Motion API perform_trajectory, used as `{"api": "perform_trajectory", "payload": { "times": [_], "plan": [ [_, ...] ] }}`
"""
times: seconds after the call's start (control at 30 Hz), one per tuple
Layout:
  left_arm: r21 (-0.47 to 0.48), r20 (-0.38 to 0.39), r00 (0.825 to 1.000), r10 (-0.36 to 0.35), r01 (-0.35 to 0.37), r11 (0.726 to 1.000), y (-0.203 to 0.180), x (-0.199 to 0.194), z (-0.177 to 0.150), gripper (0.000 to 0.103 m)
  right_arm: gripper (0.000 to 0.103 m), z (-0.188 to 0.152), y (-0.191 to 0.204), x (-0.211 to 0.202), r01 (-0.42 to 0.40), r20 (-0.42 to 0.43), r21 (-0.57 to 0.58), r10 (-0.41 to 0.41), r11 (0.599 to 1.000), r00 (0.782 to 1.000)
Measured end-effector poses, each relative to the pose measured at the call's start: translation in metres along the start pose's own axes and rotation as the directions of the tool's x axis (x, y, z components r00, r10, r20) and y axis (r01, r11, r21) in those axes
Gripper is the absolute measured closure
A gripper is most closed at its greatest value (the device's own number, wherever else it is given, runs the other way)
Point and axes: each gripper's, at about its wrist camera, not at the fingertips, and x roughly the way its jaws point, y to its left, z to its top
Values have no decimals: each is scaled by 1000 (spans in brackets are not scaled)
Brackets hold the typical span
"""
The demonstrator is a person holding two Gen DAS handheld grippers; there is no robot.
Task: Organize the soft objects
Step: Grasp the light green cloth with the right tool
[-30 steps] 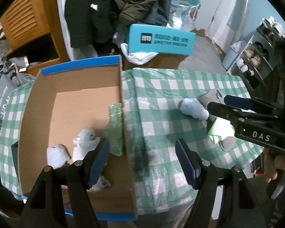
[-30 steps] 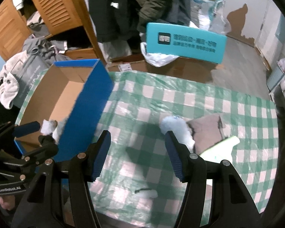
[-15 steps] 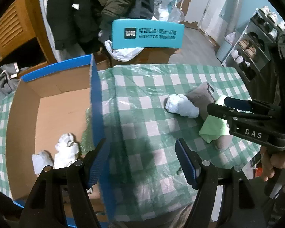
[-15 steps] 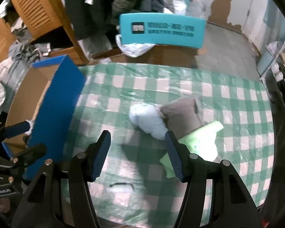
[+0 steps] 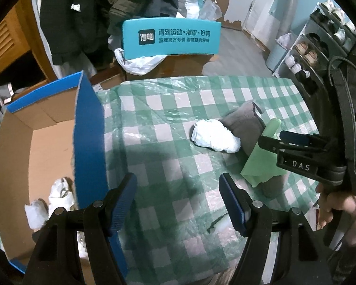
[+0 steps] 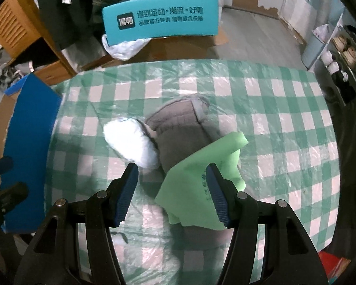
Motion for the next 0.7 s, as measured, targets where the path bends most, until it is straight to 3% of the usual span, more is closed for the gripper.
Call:
{"api": "perform_trajectory", "payload": {
  "times": [0.47,0.7],
  "plan": [
    [20,-70,998,-4,5,1000,-13,44,5,30,44,-2,-14,35,56,-63,6,-56,998,996],
    [8,-92,996,-16,17,1000,-12,51,4,30,44,-7,-18,45,28,-86,11,-26,1000,996]
  ]
}}
